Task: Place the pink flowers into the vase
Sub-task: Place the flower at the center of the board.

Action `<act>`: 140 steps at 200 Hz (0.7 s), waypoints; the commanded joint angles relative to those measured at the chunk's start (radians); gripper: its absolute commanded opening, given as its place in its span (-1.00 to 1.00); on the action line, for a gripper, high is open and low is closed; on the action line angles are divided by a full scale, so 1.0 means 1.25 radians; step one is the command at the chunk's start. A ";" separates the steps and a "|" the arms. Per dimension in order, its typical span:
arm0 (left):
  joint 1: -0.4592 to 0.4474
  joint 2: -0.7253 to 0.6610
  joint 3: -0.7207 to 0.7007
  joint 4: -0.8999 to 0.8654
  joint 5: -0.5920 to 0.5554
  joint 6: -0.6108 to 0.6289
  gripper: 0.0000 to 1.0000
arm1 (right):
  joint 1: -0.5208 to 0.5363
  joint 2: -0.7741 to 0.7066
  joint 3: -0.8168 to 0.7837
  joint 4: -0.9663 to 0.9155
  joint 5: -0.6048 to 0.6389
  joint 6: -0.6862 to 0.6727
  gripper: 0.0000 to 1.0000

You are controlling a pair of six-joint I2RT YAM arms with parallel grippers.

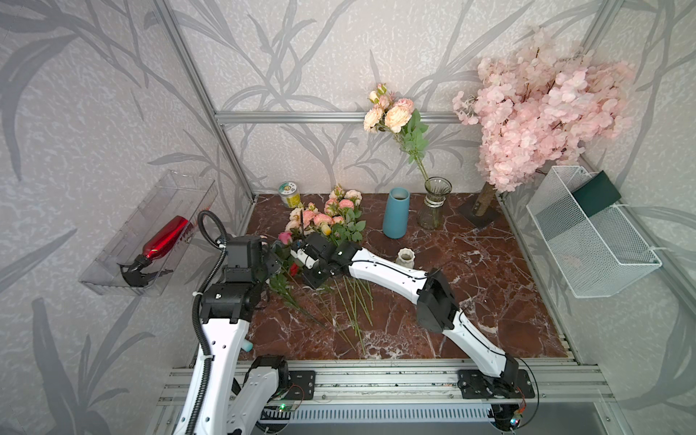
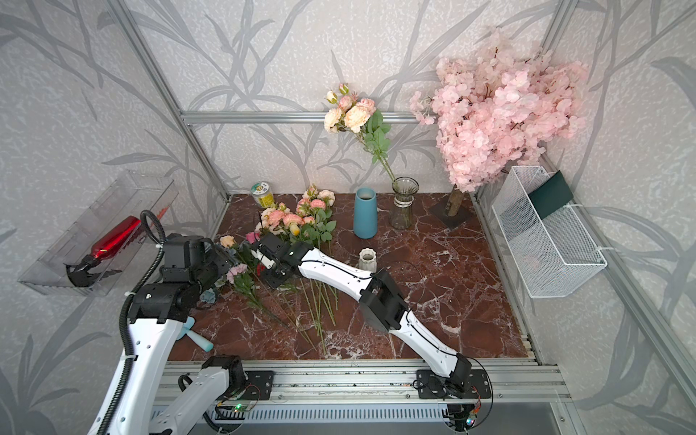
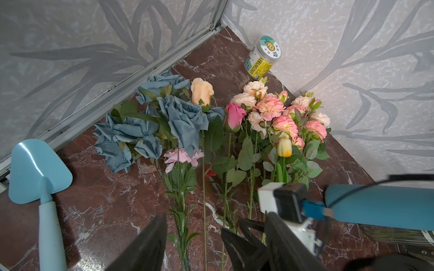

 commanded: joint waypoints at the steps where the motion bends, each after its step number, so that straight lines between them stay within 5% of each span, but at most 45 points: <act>1: 0.003 0.014 0.034 0.007 -0.001 -0.007 0.33 | -0.024 -0.154 -0.083 0.111 0.082 -0.018 -0.19; 42: -0.021 0.089 0.066 -0.003 0.010 0.006 0.32 | -0.091 -0.332 -0.290 0.205 0.195 0.021 -0.19; 87: -0.195 0.235 0.091 0.036 -0.039 -0.021 0.29 | -0.156 -0.564 -0.541 0.302 0.279 0.002 -0.19; 112: -0.202 0.266 0.091 0.071 -0.014 -0.052 0.28 | -0.182 -0.573 -0.499 0.188 0.199 -0.025 -0.21; 140: -0.201 0.228 0.094 0.079 -0.056 -0.052 0.29 | -0.169 -0.440 -0.389 0.058 0.117 -0.040 -0.37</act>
